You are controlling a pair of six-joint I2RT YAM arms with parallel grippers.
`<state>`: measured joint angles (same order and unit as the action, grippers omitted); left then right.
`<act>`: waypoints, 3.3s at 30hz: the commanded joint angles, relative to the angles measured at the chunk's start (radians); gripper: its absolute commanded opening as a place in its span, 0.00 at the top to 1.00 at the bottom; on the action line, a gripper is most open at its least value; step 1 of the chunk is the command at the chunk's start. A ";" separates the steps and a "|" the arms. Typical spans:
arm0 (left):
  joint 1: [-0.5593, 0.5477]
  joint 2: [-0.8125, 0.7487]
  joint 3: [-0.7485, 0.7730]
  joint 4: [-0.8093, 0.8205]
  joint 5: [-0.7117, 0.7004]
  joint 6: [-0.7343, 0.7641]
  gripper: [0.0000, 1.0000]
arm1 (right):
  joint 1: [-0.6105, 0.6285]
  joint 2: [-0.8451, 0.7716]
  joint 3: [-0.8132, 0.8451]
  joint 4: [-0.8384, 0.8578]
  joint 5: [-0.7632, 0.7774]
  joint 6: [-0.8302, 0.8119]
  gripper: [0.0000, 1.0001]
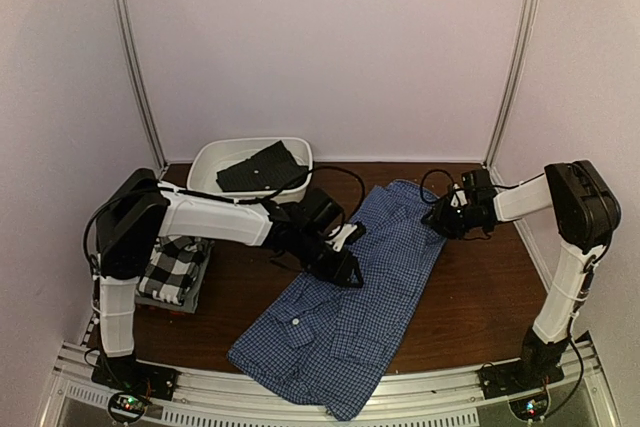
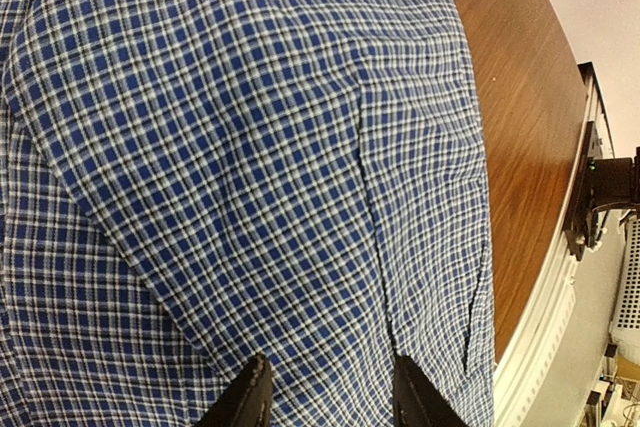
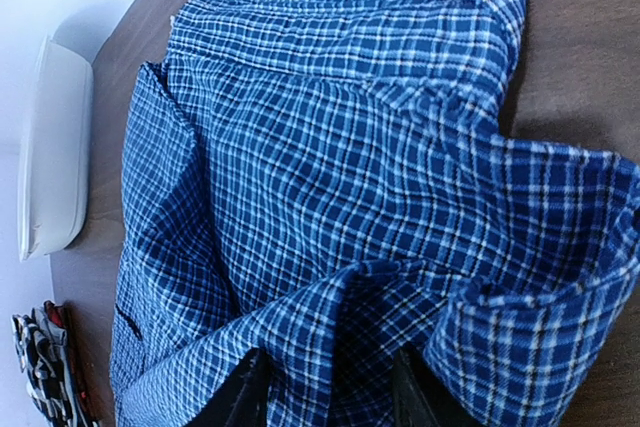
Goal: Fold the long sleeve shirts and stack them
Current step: Smooth out the rectangle-folded shirt at the center of the board.
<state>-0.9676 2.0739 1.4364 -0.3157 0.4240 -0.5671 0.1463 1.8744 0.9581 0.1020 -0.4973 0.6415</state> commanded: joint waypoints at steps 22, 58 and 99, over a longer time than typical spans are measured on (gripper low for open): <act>0.005 0.034 -0.017 0.042 0.021 -0.011 0.59 | 0.016 -0.073 0.078 0.058 -0.049 -0.089 1.00; -0.002 0.027 -0.042 0.049 0.026 -0.024 0.59 | -0.021 -0.023 0.082 0.002 0.083 -0.163 0.54; -0.001 0.028 -0.035 0.062 0.042 -0.016 0.59 | 0.007 -0.230 -0.120 0.078 0.110 0.023 0.44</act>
<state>-0.9680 2.0960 1.3983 -0.2855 0.4522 -0.5861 0.0666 1.7157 0.8249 0.1810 -0.4515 0.6369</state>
